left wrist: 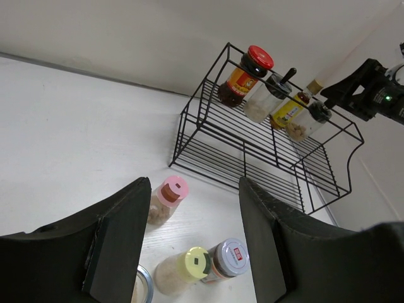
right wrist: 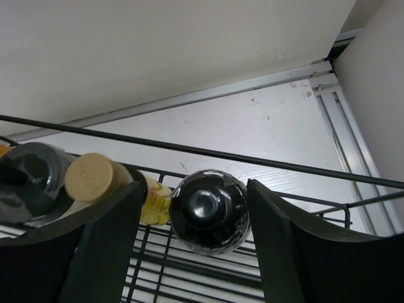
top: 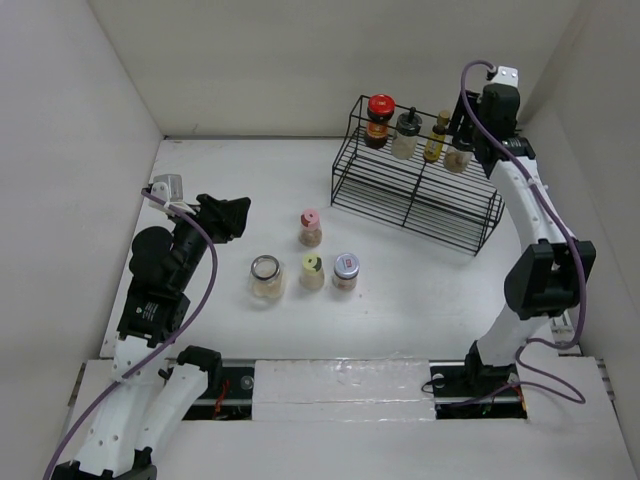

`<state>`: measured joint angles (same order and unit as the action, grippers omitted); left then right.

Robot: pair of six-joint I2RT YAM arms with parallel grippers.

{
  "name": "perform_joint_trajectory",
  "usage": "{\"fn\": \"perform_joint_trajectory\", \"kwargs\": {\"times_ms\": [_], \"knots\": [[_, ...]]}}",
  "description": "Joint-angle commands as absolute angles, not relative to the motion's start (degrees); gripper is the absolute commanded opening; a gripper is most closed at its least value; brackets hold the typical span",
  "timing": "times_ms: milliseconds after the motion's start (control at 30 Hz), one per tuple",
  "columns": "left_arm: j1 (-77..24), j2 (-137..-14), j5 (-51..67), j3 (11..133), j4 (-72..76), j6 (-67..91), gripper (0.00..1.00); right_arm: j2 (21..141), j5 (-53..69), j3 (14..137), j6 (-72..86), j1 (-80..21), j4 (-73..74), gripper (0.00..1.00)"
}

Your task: Organize the condiment bottles

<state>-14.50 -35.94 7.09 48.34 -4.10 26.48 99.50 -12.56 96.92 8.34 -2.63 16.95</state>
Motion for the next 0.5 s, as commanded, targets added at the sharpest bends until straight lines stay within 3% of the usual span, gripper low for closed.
{"fn": "perform_joint_trajectory", "kwargs": {"times_ms": [0,200,233,367,433,467], "knots": [[-14.24,-35.95,7.91,48.16,-1.14,25.93,0.53,92.31,-14.24,98.89,7.91,-3.95,16.26,0.73],[-14.24,-35.95,7.91,48.16,-1.14,25.93,0.53,81.14,-14.68,92.39,7.91,-7.72,11.17,0.71],[-14.24,-35.95,7.91,48.16,-1.14,25.93,0.53,77.56,-14.07,88.72,7.91,-8.87,10.29,0.57],[-14.24,-35.95,7.91,48.16,-1.14,25.93,0.53,71.38,-7.14,76.05,9.84,-17.82,5.55,0.18],[-14.24,-35.95,7.91,48.16,-1.14,25.93,0.53,71.37,0.33,70.86,9.84,-24.59,1.15,0.18],[-14.24,-35.95,7.21,48.16,-1.14,25.93,0.53,71.37,1.92,67.45,9.84,-26.96,0.45,0.23]]}}
